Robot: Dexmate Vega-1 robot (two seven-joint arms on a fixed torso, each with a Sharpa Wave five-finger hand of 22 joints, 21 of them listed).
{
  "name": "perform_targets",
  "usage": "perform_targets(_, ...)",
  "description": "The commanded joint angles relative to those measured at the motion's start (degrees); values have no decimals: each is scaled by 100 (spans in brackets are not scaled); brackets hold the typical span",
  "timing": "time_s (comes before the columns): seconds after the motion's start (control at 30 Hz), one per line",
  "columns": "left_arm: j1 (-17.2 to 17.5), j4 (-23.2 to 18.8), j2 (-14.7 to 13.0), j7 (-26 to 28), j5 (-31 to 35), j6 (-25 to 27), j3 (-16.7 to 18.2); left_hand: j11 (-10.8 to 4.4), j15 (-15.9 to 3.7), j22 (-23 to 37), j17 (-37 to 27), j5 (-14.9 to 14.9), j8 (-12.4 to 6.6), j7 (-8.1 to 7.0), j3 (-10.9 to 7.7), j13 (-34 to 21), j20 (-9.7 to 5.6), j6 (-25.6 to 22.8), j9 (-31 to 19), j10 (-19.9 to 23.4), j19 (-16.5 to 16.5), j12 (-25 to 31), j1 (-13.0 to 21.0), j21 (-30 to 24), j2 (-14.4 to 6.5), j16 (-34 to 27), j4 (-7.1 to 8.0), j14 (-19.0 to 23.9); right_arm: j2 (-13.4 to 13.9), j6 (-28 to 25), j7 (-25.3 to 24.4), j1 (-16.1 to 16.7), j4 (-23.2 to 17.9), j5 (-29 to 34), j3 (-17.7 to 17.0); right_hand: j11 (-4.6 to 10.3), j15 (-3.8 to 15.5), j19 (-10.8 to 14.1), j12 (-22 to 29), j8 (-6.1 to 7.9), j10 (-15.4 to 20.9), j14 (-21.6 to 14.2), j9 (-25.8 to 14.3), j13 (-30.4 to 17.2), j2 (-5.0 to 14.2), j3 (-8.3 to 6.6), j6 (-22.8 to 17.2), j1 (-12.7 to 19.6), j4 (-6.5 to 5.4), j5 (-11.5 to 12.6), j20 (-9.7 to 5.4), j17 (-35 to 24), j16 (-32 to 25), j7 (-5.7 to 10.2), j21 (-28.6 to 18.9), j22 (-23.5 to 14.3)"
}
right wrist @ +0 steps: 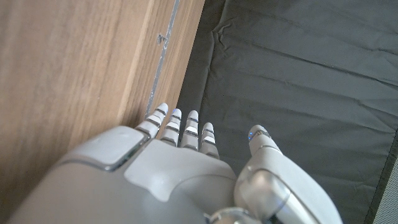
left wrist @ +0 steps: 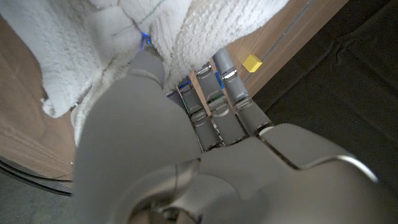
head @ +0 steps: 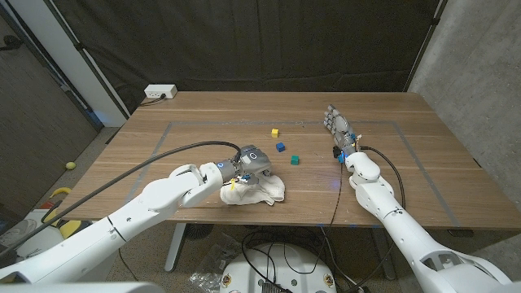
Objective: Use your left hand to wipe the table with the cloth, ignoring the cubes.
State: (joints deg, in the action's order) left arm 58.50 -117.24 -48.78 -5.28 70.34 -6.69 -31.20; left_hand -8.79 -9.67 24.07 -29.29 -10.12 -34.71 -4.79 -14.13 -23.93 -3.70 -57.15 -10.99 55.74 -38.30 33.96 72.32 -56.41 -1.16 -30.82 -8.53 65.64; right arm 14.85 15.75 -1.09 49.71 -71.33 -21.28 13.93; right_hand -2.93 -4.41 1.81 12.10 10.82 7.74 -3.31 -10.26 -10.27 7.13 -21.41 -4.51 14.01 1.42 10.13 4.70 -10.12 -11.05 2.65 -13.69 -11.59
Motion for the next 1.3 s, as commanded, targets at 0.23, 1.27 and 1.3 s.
perform_targets(0.23,409,-123,112,1125,376,1207,320,-232,-375,70,-146,-42,41,252,-4,-110,-623,-288,-96,165,-104,13,328,-304,-236,-24,38,513,20,-11,9,-53,20,8,45,-5,-25,38,28,14,76,-43,-28,-29,-23,5,-27,-28,0,-5,36,-15,-4,10,-10,-30)
perform_targets(1.27,629,125,687,1283,850,3630,800,-256,-371,87,-409,-35,97,214,-28,-199,-707,-331,-171,224,58,-76,302,-748,-203,101,102,594,57,32,90,-132,50,31,130,-4,-19,43,24,17,85,-47,-28,-29,-28,22,-44,-30,20,-5,43,-9,14,15,-9,-32)
perform_targets(1.3,603,186,715,1377,776,3641,798,-256,-371,86,-415,-34,102,213,-30,-200,-709,-332,-167,229,58,-77,301,-758,-201,103,103,598,56,33,89,-134,52,31,130,-7,-23,42,24,17,84,-50,-28,-29,-28,22,-44,-30,20,-5,43,-8,14,15,-9,-32)
